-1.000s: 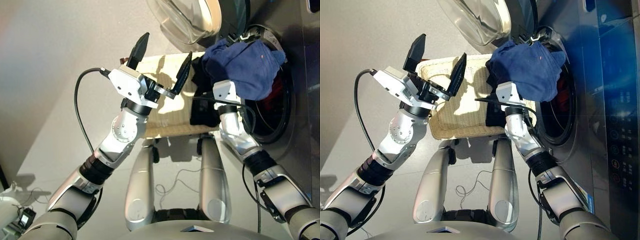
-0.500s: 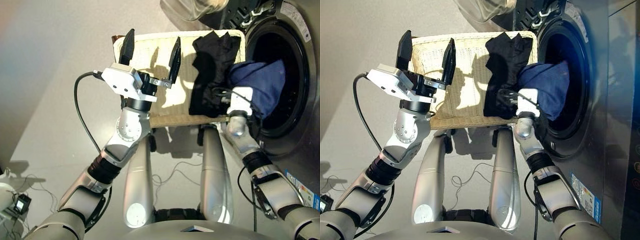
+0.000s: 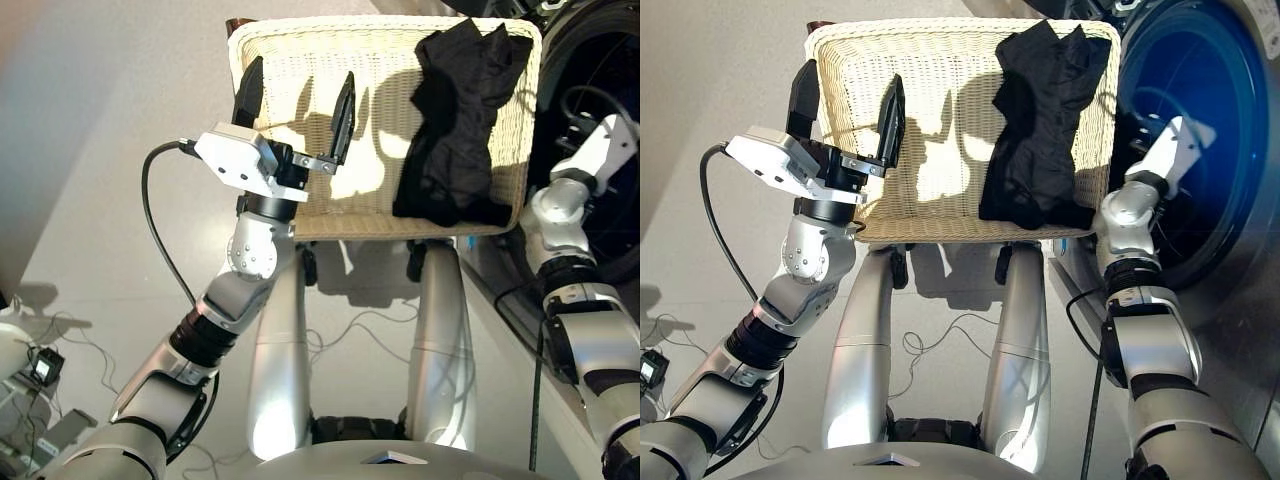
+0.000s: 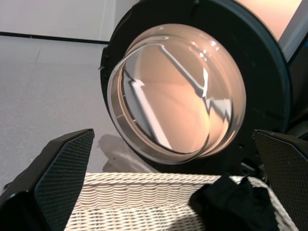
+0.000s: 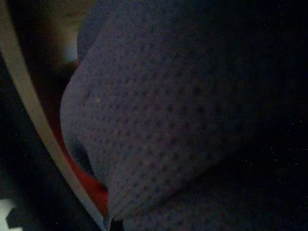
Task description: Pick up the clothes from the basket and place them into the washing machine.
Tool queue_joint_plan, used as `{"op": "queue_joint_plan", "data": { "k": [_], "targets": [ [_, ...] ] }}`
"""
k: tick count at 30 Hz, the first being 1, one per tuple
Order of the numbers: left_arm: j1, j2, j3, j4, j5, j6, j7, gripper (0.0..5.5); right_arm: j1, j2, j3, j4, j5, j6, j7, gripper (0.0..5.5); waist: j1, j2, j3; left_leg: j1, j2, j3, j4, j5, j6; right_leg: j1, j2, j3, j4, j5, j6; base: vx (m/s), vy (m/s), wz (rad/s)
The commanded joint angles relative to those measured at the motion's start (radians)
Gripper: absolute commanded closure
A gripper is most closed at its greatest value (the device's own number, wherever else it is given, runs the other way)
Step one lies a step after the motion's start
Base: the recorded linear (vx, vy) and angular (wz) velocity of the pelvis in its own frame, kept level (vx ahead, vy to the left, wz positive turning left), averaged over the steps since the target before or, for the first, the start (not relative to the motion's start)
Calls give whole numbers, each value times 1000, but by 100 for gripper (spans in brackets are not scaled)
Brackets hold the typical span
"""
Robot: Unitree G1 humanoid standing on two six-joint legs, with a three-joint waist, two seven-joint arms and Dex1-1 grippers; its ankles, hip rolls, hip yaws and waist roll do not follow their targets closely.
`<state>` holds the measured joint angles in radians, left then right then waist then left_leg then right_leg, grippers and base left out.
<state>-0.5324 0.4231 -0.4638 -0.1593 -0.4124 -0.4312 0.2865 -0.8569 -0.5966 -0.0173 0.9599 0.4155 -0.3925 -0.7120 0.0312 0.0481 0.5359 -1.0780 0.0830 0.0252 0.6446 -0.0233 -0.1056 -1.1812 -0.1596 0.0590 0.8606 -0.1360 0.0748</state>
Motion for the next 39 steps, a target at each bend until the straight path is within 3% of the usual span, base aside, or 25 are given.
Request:
{"op": "queue_joint_plan", "data": {
  "k": [1, 5, 6, 7, 8, 14, 23, 30, 36, 39],
  "targets": [
    [-9, 0, 43, -110, 10, -68, 17, 0, -46, -105, -27, -9, 40, -100, -55, 550, -18, 41, -16, -10, -6, 30, 142, -105, 17, 38, 10, 15, -71, 61, 55, 0, 0, 0],
    [-10, 13, 47, -114, 10, -64, 32, 0, -82, -127, -32, 6, 90, -113, -67, 550, -20, 33, -16, -12, -4, 35, 140, -108, 19, 36, 10, 13, -74, 62, 55, 0, 0, 0],
    [-10, 14, 47, -115, 11, -63, 32, 0, -83, -127, -31, 7, 90, -113, -67, 481, -20, 32, -16, -11, -4, 36, 140, -108, 19, 36, 10, 13, -75, 63, 55, 0, 0, 0],
    [-11, 13, 50, -116, 8, -62, 33, 0, -90, -126, -34, 10, 100, -111, -70, 315, -22, 30, -16, -11, -4, 37, 141, -108, 18, 37, 10, 12, -74, 63, 54, 0, 0, 0],
    [-12, 10, 55, -120, 6, -61, 39, 0, -94, -113, -42, 5, 132, -118, -59, 0, -24, 26, -16, -8, -3, 37, 139, -109, 19, 40, 10, 11, -78, 63, 54, 0, 0, 0],
    [-23, 6, 59, -119, 12, -58, 48, 0, -74, -81, -28, -18, 125, -111, -47, 0, -33, 19, -16, 9, -1, 43, 116, -104, 19, 54, 9, 11, -100, 71, 54, 0, 0, 0],
    [-18, -26, 84, -122, 18, -53, 57, 0, 72, 87, 57, -251, 40, -108, 34, 0, -50, -1, -16, 23, 3, 51, 89, -93, 23, 69, 16, 13, -129, 84, 56, 0, 0, 0],
    [-3, -36, 115, -135, 30, -36, 51, 0, 274, 156, 193, -540, -81, -45, 198, 0, -72, -31, -16, 31, 8, 45, 84, -88, 25, 82, 22, 7, -140, 88, 54, 0, 0, 0],
    [10, -35, 128, -147, 27, -23, 47, 0, 342, 169, 310, -720, -89, -16, 347, 0, -79, -48, -16, 37, 13, 42, 97, -92, 23, 88, 22, 5, -127, 80, 51, 0, 0, 0],
    [13, -35, 130, -151, 31, -22, 50, 0, 336, 176, 340, -744, -121, -7, 358, 0, -79, -50, -16, 37, 14, 39, 106, -96, 21, 90, 21, 4, -119, 77, 51, 0, 0, 0]
  ]
}}
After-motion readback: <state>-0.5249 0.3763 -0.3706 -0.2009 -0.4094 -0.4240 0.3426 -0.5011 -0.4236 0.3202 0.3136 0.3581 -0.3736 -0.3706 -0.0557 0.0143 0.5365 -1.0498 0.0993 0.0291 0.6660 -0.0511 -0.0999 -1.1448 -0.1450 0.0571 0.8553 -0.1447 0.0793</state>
